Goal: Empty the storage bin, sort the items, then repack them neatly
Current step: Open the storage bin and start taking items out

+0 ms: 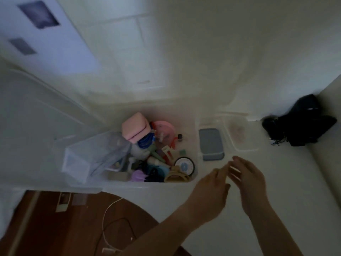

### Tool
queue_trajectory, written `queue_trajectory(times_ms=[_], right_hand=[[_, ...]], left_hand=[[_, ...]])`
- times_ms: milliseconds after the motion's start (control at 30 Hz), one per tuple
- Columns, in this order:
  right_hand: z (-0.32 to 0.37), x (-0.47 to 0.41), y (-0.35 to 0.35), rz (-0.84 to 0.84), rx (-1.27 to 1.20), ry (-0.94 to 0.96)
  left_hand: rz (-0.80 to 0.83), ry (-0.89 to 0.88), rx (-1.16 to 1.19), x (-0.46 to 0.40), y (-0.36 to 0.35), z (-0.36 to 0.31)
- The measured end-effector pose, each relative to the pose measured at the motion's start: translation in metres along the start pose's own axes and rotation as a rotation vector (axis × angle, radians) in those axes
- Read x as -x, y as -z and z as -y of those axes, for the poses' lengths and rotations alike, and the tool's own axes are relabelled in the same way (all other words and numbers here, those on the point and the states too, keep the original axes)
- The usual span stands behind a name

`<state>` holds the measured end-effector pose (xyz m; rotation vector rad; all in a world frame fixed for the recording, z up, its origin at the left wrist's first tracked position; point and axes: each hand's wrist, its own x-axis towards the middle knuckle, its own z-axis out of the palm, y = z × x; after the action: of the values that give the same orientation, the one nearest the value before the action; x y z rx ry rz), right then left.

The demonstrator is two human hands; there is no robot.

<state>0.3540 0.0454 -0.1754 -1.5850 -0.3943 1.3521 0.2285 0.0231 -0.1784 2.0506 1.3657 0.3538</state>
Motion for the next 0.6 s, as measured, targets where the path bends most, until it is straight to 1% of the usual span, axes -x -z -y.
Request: queue_trajectory(times_ms=[100, 167, 233, 333, 367, 400, 467, 533, 567, 600], right_hand=[[0.026, 0.045, -0.025, 0.025, 0.181, 0.217], [0.037, 0.064, -0.056, 0.062, 0.313, 0.329], [0.041, 0.078, -0.094, 0.143, 0.404, 0.407], [0.029, 0.091, -0.159, 0.328, 0.547, 0.439], [0.022, 0.096, -0.181, 0.390, 0.578, 0.417], [0.015, 0.101, -0.203, 0.464, 0.579, 0.365], [-0.006, 0.110, -0.241, 0.612, 0.610, 0.189], [-0.028, 0.116, -0.275, 0.656, 0.643, 0.052], [-0.037, 0.119, -0.288, 0.650, 0.614, 0.006], [-0.043, 0.121, -0.300, 0.633, 0.546, -0.054]], left_hand=[[-0.072, 0.028, 0.112, 0.043, 0.064, 0.003], [-0.212, 0.037, 0.069, 0.065, 0.102, 0.022], [-0.399, 0.050, -0.084, 0.084, 0.136, 0.049], [-0.675, 0.066, -0.427, 0.108, 0.190, 0.093], [-0.717, 0.105, -0.538, 0.116, 0.207, 0.108], [-0.719, 0.185, -0.611, 0.125, 0.220, 0.123], [-0.651, 0.392, -0.662, 0.145, 0.238, 0.147], [-0.602, 0.511, -0.611, 0.160, 0.241, 0.171], [-0.591, 0.519, -0.564, 0.165, 0.241, 0.180], [-0.592, 0.486, -0.509, 0.168, 0.240, 0.187]])
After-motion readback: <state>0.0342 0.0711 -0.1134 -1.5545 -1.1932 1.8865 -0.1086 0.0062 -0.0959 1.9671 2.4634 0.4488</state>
